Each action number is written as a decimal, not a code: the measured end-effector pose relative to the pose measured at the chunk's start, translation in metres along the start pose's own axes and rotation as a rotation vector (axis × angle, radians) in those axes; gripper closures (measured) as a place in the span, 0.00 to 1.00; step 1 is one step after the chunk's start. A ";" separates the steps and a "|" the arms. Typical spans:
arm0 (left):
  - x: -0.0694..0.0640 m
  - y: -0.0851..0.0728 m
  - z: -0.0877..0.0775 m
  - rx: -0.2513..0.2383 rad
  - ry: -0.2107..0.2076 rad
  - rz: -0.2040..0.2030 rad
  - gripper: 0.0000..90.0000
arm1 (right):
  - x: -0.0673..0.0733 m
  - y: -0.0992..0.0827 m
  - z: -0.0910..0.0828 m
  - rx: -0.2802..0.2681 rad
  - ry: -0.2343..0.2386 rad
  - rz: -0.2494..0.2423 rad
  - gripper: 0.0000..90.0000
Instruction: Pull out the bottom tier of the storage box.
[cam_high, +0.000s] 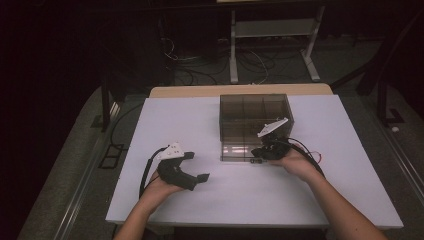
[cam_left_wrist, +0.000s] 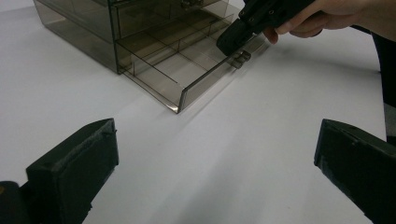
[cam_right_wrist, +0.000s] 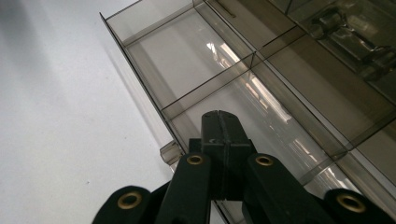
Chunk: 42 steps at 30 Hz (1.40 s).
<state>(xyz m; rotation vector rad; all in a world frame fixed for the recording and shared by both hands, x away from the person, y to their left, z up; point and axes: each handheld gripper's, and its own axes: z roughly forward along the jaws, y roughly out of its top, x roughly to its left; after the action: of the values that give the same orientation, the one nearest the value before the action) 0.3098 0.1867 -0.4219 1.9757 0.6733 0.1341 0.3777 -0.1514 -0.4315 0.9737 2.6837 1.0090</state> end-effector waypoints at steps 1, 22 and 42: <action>0.000 0.000 0.000 0.000 -0.001 -0.002 0.00 | 0.000 0.000 0.000 -0.001 0.000 0.001 0.99; 0.000 0.000 0.001 0.006 0.001 0.000 0.00 | -0.004 -0.003 -0.017 -0.082 0.000 0.033 0.80; 0.000 -0.001 0.000 0.015 0.005 0.004 0.00 | -0.006 -0.023 -0.042 -0.156 -0.015 0.064 0.50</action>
<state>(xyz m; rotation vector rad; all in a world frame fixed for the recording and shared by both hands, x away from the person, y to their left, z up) 0.3095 0.1870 -0.4234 1.9913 0.6753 0.1366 0.3570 -0.1916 -0.4142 1.0366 2.5311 1.1983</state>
